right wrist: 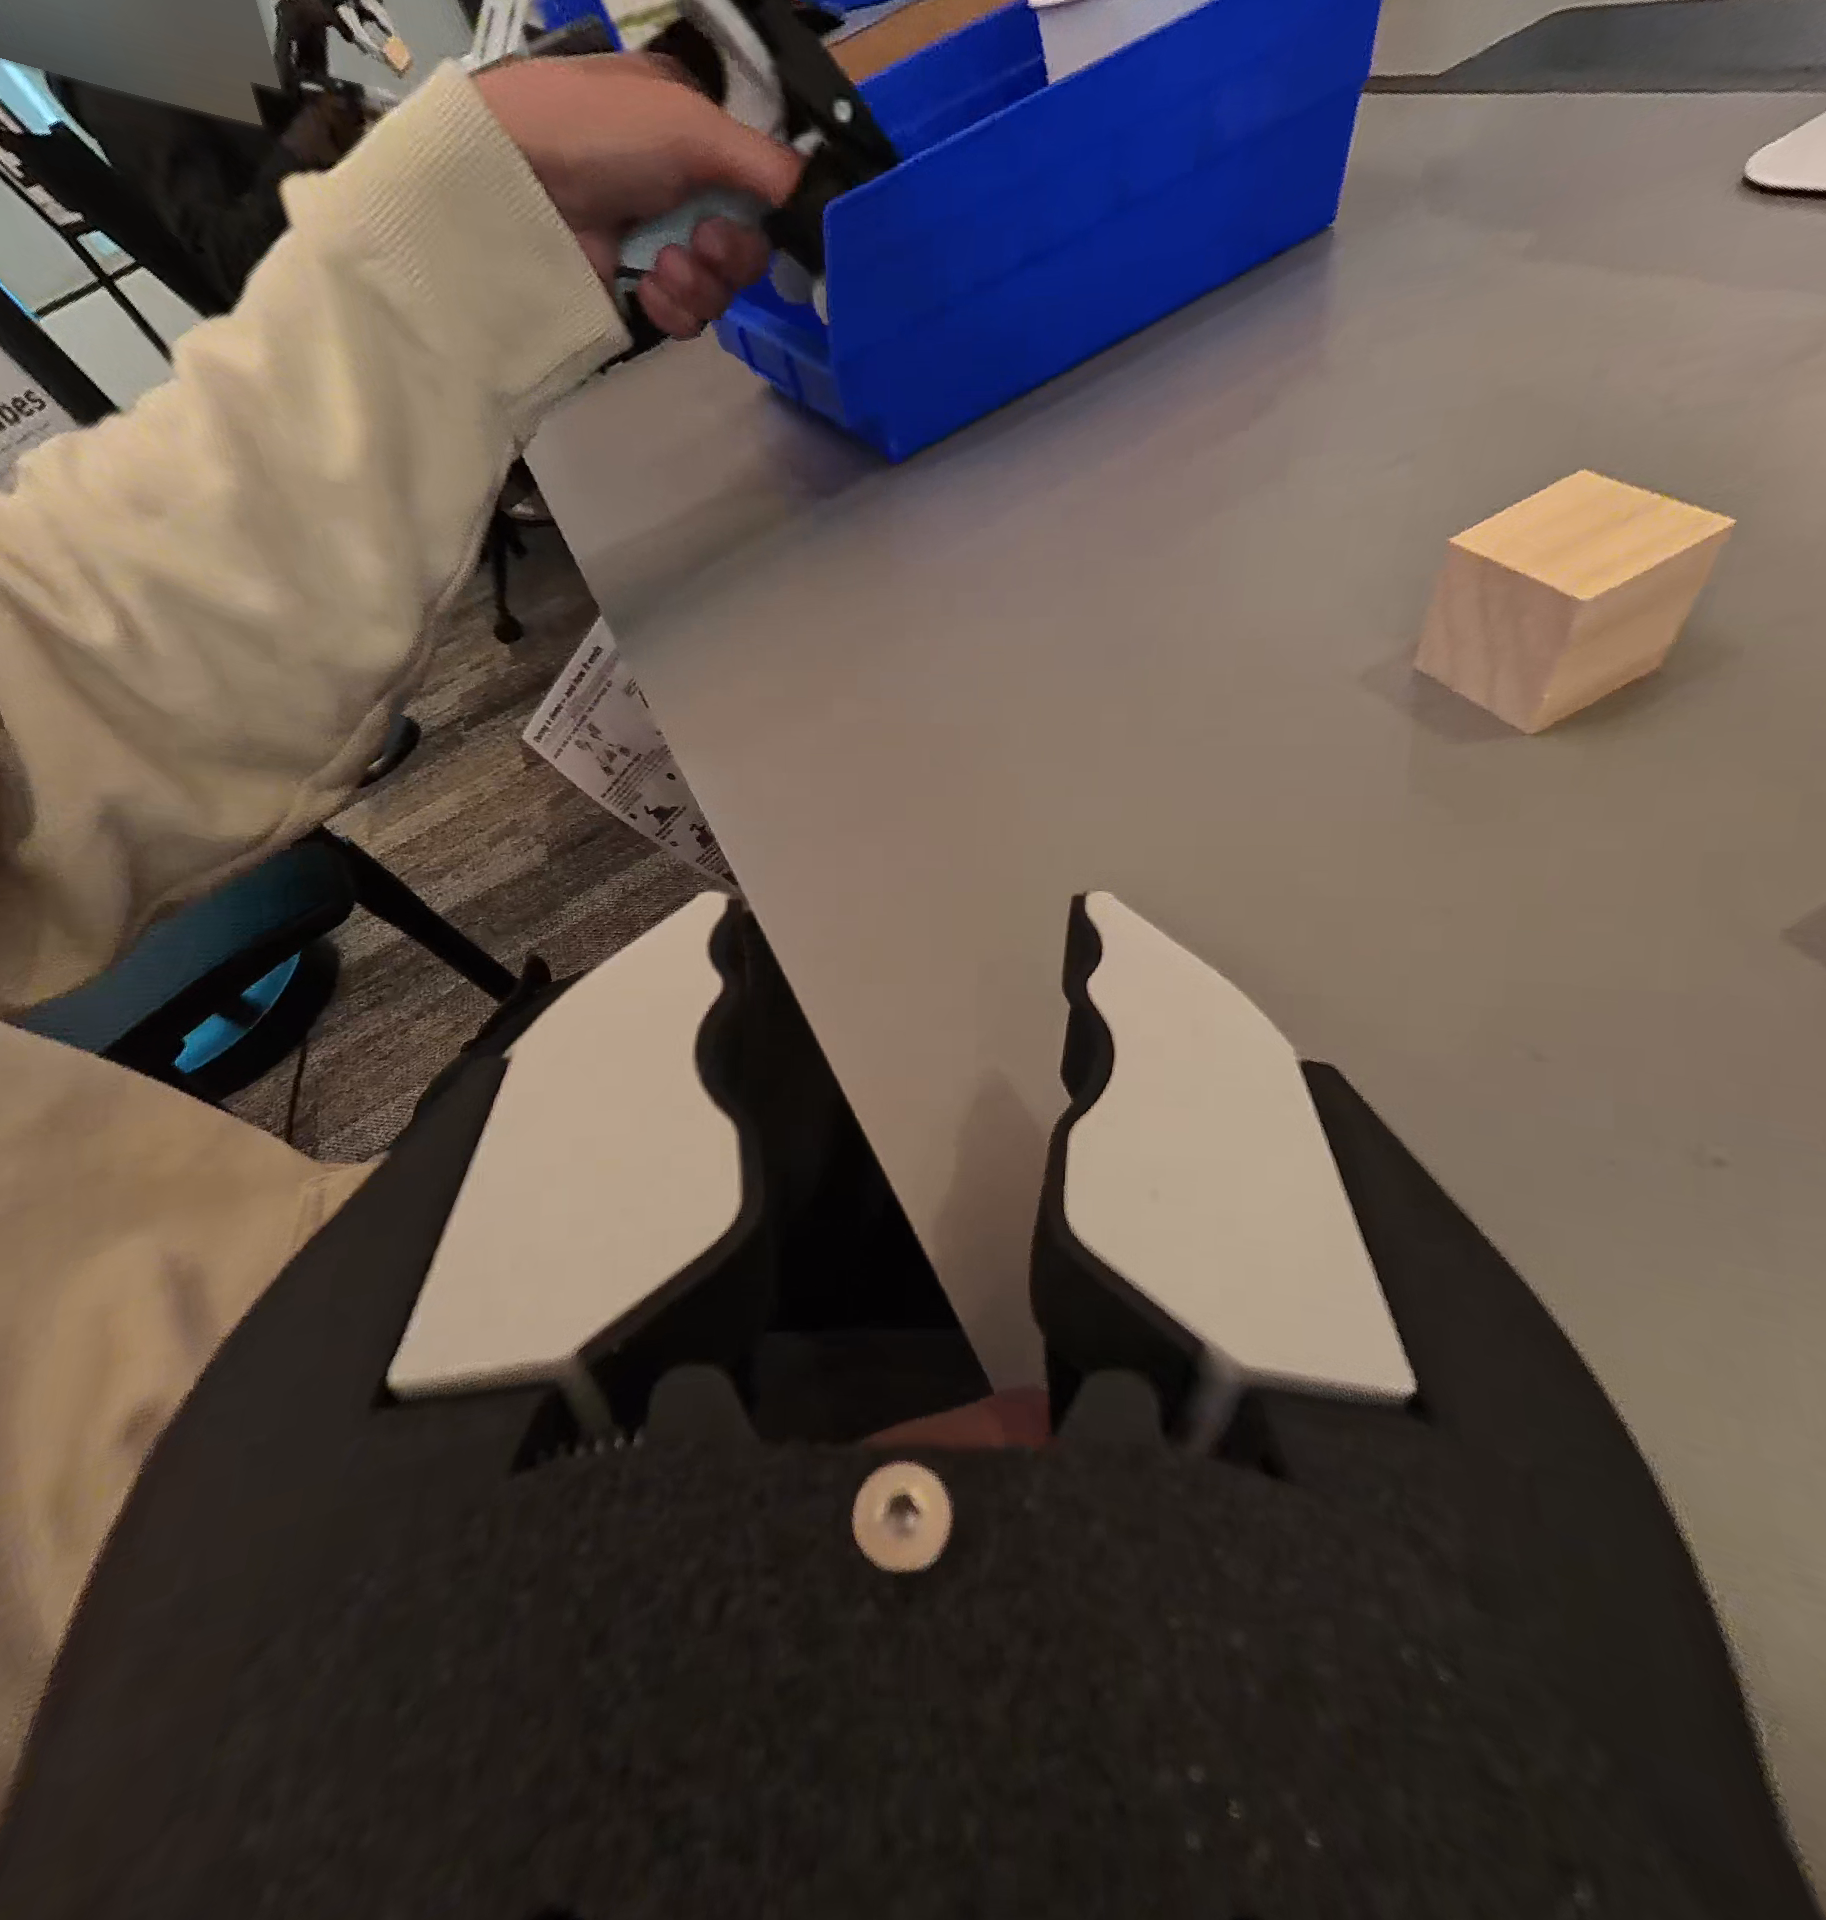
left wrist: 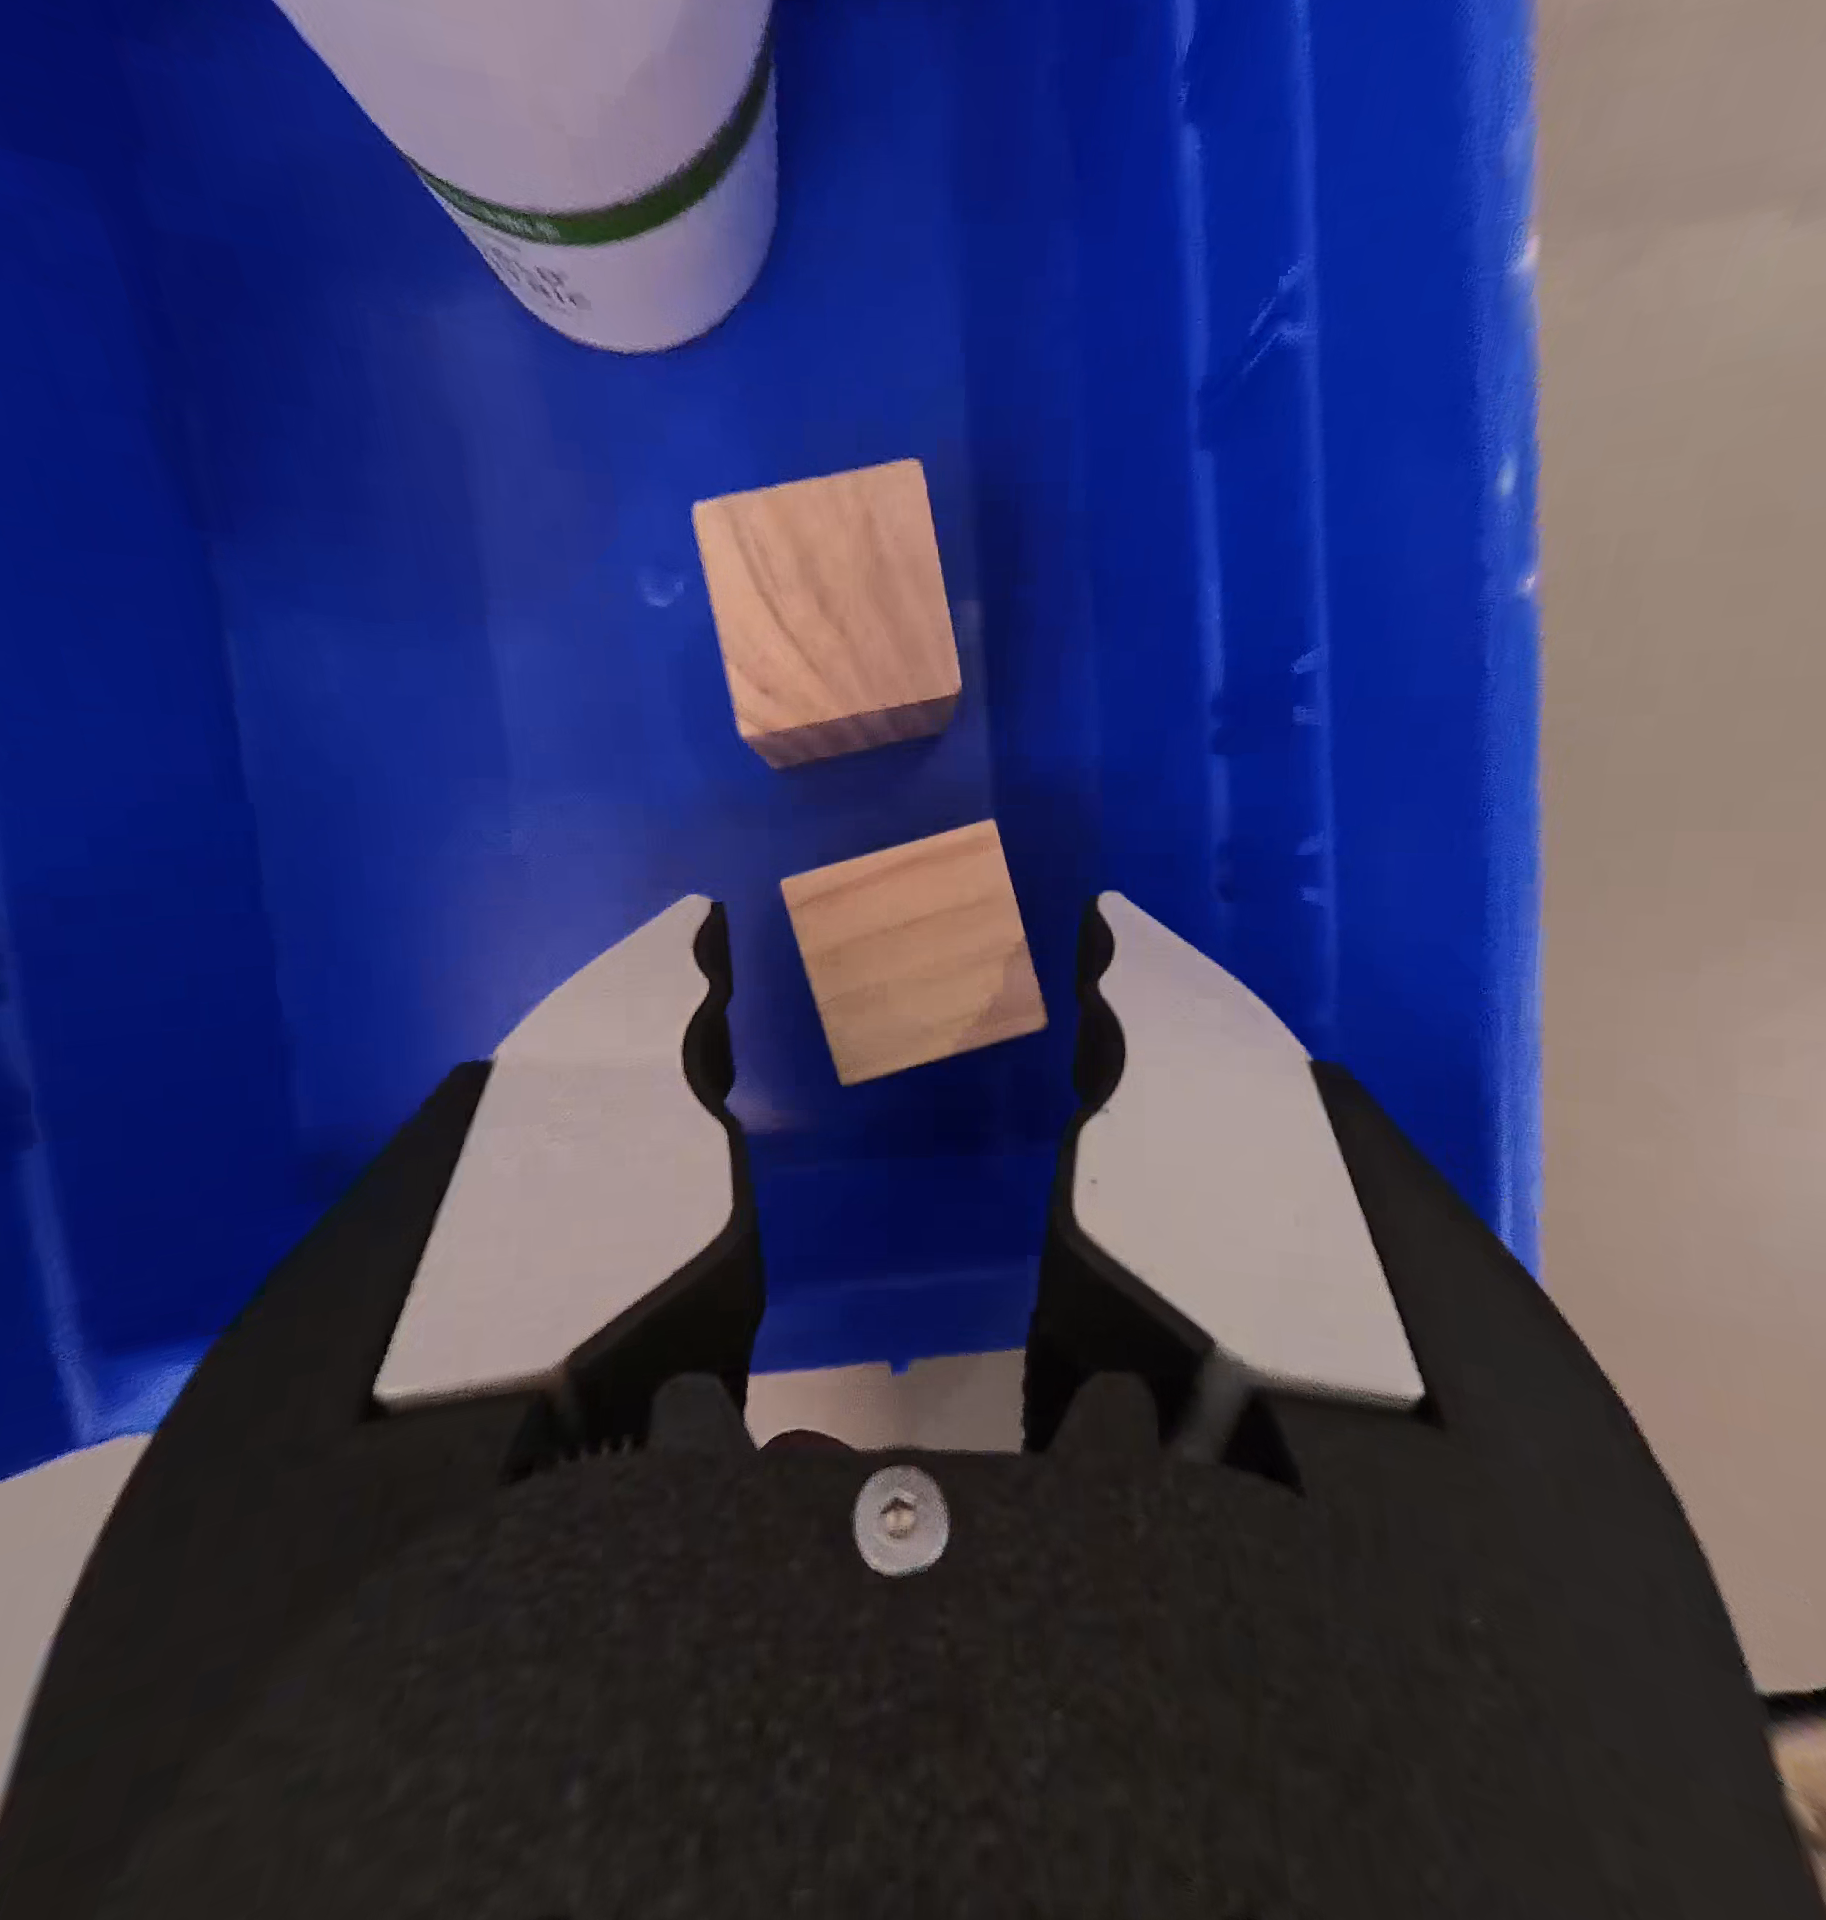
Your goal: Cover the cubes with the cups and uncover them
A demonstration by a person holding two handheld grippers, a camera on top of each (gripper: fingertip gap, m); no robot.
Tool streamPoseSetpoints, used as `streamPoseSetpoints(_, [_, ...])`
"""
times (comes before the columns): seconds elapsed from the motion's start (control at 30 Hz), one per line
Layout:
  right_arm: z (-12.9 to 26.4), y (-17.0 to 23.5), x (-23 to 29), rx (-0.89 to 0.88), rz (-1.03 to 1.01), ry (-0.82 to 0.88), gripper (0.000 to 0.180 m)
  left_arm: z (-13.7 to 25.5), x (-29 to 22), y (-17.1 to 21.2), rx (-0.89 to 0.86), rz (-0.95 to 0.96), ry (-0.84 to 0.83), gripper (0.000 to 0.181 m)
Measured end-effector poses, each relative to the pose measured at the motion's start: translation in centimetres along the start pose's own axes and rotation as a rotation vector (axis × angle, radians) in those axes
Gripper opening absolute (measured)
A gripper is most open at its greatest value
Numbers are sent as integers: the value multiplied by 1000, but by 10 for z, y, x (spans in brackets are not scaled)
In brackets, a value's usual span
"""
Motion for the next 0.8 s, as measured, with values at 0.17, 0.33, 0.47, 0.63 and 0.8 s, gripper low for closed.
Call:
streamPoseSetpoints(0.17, [3, 0, 2, 18, 27, 10, 58, -12, 1, 0, 62, 1, 20, 48])
streamPoseSetpoints(0.33, [9, -4, -6, 9, 17, 47, 57, 14, 18, -6, 10, 9, -15, 47])
streamPoseSetpoints(0.47, [18, -9, -22, -20, -30, 104, 54, 86, -10, -18, -195, -47, 58, 46])
streamPoseSetpoints(0.63, [20, -10, -28, -13, -32, 125, 54, 116, -124, -19, -274, -315, 132, 46])
streamPoseSetpoints(0.8, [17, -10, -27, 0, -17, 124, 54, 32, -202, -18, -57, -414, 156, 46])
Point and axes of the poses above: each gripper's, where its closed fingertips meet, z back along the fingers, y out of its underside, x = y × z across the jaws, the point moved 6 cm from there along z, back along the fingers, and after that the axes turned 6 degrees about x, right-handed, at the moved point
